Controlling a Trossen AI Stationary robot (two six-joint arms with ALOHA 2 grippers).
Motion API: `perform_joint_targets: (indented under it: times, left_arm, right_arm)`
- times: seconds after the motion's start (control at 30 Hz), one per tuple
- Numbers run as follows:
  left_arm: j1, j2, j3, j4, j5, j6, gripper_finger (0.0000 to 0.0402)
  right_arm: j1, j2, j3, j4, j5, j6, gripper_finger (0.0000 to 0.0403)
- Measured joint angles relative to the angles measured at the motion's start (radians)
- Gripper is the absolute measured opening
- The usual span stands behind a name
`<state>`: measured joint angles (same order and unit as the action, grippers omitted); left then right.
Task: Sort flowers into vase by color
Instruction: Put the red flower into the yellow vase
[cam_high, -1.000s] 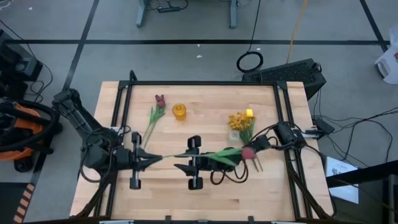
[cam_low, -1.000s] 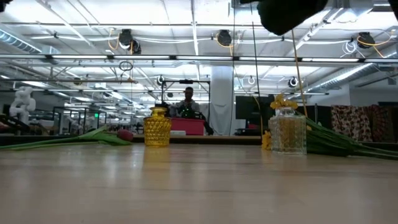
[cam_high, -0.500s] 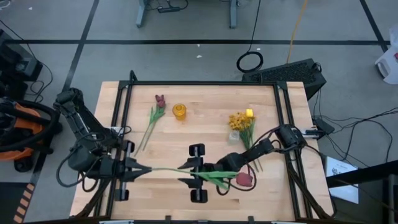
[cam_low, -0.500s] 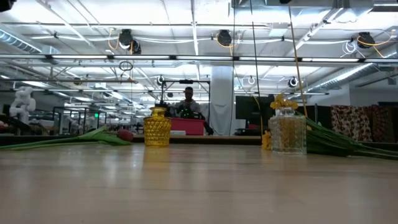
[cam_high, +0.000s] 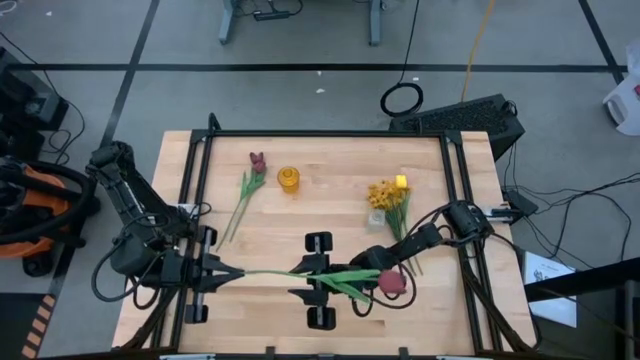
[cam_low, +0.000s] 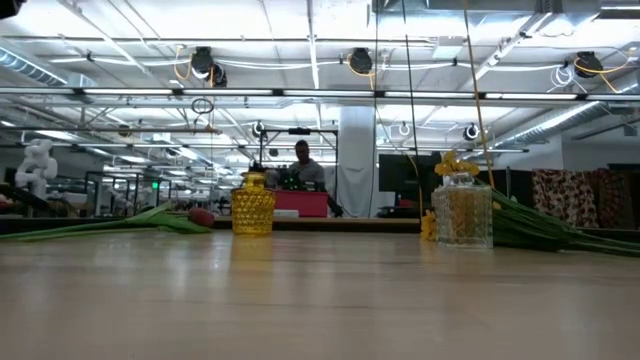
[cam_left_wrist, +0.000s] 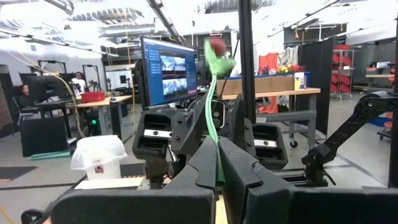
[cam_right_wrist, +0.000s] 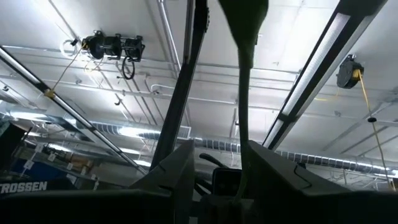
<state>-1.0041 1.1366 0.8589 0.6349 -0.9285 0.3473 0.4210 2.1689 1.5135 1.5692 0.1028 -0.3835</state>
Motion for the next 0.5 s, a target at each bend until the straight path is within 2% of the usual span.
perform_joint_targets:
  times: [0.5]
  left_arm:
    - [0.000,-0.005,0.000,0.014,0.038,0.008,0.0006]
  right_arm:
    - [0.000,0.000,0.000,-0.010,0.033,0.001,0.0132]
